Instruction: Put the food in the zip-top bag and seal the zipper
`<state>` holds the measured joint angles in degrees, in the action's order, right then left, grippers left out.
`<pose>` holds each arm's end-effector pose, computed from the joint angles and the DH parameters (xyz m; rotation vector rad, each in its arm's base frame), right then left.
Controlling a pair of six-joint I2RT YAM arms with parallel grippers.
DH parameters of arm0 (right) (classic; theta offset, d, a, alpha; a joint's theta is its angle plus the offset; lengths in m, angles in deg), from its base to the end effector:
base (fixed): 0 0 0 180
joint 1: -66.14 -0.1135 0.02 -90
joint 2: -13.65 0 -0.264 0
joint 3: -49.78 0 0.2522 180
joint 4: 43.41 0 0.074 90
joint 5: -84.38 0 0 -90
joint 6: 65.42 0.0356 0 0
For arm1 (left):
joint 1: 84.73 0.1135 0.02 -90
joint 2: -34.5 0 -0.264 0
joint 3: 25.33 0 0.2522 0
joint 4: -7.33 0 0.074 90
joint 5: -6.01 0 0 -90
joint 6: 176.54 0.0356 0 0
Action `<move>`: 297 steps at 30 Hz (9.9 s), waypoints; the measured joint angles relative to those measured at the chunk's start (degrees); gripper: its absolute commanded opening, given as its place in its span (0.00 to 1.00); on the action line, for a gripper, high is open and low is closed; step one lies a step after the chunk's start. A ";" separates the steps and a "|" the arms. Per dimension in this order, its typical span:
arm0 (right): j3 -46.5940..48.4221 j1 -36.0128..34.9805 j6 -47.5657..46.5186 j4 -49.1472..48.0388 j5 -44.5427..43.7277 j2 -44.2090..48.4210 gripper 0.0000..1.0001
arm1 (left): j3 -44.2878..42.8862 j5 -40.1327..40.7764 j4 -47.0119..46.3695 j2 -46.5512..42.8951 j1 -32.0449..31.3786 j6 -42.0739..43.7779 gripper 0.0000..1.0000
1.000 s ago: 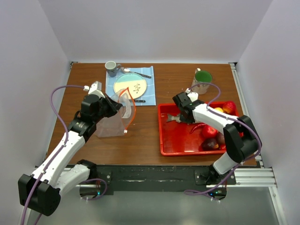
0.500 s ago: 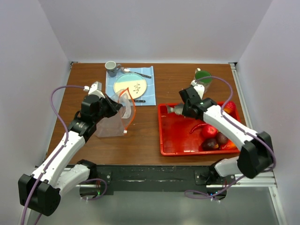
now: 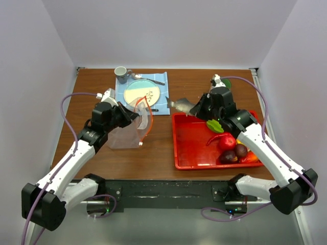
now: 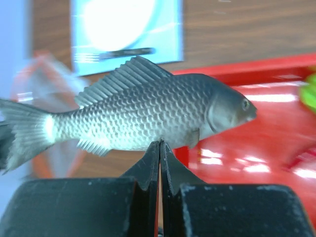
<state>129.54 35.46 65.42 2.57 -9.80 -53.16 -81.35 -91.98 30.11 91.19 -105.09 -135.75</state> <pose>0.2195 0.1272 0.3530 0.2400 2.2038 0.6372 0.2115 -0.0838 0.2877 -0.4287 2.0519 -0.9041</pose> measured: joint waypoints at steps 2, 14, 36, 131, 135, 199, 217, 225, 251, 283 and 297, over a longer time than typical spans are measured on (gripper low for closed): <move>0.00 -0.20 1.90 -3.58 4.59 0.15 0.00 | 0.00 -0.74 -0.81 0.15 -0.35 -1.07 0.00; 0.55 -4.04 18.64 -30.34 19.02 -0.46 0.00 | -0.28 -2.27 -3.61 0.74 -1.20 -7.50 0.00; -0.76 -11.69 33.88 -59.14 21.88 -13.81 0.00 | -7.13 -1.81 -4.94 0.22 -1.60 -11.32 0.00; -14.69 10.88 1.75 18.25 -21.66 2.56 0.99 | -3.80 -4.72 -1.38 1.51 -4.55 -0.46 0.00; -19.17 13.33 1.46 15.52 -20.02 1.51 0.99 | -3.89 -4.63 -1.68 2.08 -5.22 -0.09 0.00; 11.89 -14.32 2.60 5.66 -6.97 -16.02 0.99 | -16.52 13.40 5.64 12.22 -22.73 5.99 0.00; -7.96 -3.34 10.95 31.95 -21.81 15.69 0.99 | -16.11 10.73 3.06 12.24 -20.90 4.83 0.00; -19.78 -2.75 18.56 35.12 -23.52 12.79 0.99 | -16.11 9.09 2.19 12.24 -20.83 4.83 0.00; -23.15 -1.66 13.27 19.74 -20.09 6.14 0.09 | -15.39 8.96 1.77 12.24 -20.57 4.83 0.00; 15.78 -15.39 1.07 7.17 -9.35 -18.25 0.98 | -15.69 11.93 4.11 10.75 -20.17 2.84 0.00; 4.31 -15.39 2.23 5.95 -10.78 -8.31 0.54 | -15.69 12.55 5.01 9.20 -18.64 2.71 0.00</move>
<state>133.85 20.07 67.65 8.52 -20.58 -61.47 -97.05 -79.44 35.12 100.39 -123.73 -133.04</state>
